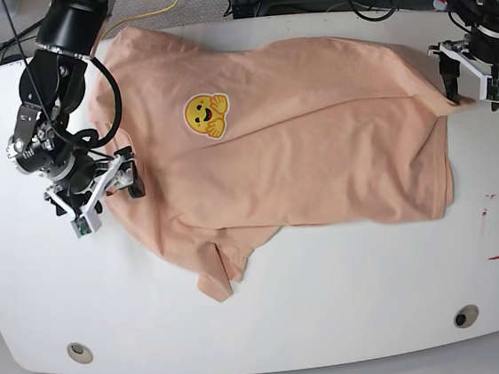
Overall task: Fold the T-shirt properly
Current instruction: 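Grasp the shirt's hem edge with both grippers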
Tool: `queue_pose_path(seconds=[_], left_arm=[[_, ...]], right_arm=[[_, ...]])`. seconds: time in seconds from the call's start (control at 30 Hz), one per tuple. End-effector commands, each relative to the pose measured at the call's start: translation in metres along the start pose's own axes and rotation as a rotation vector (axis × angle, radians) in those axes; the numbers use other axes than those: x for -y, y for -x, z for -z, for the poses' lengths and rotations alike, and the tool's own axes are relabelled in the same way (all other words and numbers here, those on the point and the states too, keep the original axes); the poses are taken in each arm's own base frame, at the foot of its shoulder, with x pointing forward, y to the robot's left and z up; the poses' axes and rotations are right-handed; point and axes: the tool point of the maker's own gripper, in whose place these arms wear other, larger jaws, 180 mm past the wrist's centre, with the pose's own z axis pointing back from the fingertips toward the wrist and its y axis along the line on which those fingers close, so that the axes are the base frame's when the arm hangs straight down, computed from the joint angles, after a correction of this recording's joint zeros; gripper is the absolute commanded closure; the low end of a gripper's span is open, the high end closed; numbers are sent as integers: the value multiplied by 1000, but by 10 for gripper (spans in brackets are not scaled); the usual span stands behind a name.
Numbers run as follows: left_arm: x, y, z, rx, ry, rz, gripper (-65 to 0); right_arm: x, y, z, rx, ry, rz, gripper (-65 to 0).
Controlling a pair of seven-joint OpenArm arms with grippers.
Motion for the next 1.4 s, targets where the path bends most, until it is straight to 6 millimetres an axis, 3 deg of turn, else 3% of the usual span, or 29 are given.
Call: queue_pose_path(seconds=[0.0,0.27,0.67,0.9,1.0,1.17,1.3,1.37], left_arm=[[-6,-15,-1,45,-13,13,-451],[-22,-26,3,42,-46,29,-451],[-44,-36,-1,75,-118,9,-451],[-58,-38,-6,83,-158,5,-451],[-64,-45,-4,100,-178,-2,-454],[-69,-59,3,123,-193,-15,-492],[-72,-82,17,125,-198,-32,-519],[-71,-84,27,93,-193,-33,-519]], right_arm=[[20,-29,11,37,-1,9,-525],[32,-65,57,36,-86,20,-525],[20,-66,105,18,-184,100,-525],[17,-57,118,36,-198,156,-518],[17,-57,117,43,-199,159,-409],[17,-57,117,42,-197,156,-135],[17,-58,117,42,-197,154,-94],[18,-59,117,43,-196,155,-27]])
